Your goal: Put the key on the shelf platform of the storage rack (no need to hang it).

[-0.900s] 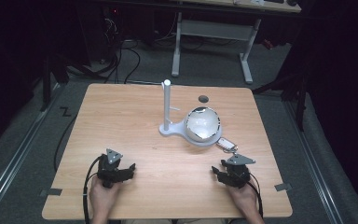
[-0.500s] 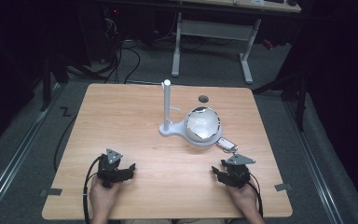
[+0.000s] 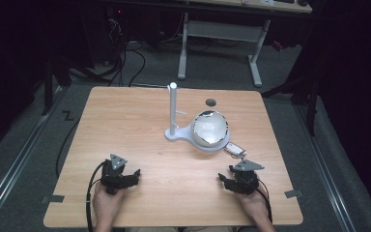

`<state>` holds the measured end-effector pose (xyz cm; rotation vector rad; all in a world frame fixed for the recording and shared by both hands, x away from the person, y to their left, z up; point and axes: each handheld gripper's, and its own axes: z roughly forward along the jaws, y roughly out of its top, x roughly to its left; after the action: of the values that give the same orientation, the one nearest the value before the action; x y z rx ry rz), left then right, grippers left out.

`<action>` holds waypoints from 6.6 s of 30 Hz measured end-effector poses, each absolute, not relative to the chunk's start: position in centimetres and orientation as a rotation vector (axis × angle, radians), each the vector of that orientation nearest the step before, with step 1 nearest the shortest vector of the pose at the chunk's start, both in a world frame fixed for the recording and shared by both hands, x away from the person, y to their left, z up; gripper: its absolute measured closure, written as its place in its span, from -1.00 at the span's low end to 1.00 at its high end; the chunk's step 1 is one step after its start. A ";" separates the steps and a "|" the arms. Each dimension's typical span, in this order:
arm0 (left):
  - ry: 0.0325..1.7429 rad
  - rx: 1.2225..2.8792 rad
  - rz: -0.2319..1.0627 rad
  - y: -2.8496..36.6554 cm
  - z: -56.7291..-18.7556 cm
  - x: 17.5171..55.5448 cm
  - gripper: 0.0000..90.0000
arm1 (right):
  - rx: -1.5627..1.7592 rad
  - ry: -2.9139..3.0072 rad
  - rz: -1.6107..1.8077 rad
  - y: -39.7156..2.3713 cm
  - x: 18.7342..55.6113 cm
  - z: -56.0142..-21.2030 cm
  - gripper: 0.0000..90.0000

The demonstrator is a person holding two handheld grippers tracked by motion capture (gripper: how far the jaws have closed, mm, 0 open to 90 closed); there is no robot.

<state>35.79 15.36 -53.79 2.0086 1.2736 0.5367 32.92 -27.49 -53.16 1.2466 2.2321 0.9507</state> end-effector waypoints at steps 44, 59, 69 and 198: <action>1.275 2.008 0.538 15.4 -53.8 35.8 -0.57 | 1.311 2.174 1.007 -29.1 32.5 -52.1 0.05; 1.276 2.007 0.538 15.3 -53.8 35.9 -0.57 | 1.383 2.110 1.025 -30.6 32.0 -51.1 0.08; 1.275 2.008 0.538 15.3 -53.8 35.9 -0.57 | 1.363 2.054 1.039 -32.0 31.9 -49.9 0.09; 1.274 2.008 0.536 15.4 -53.8 35.8 -0.57 | 1.165 2.113 1.191 -30.8 34.2 -42.1 0.83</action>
<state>35.83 15.35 -53.79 2.0080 1.2744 0.5364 34.24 -30.83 -42.14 1.1654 2.1130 1.1914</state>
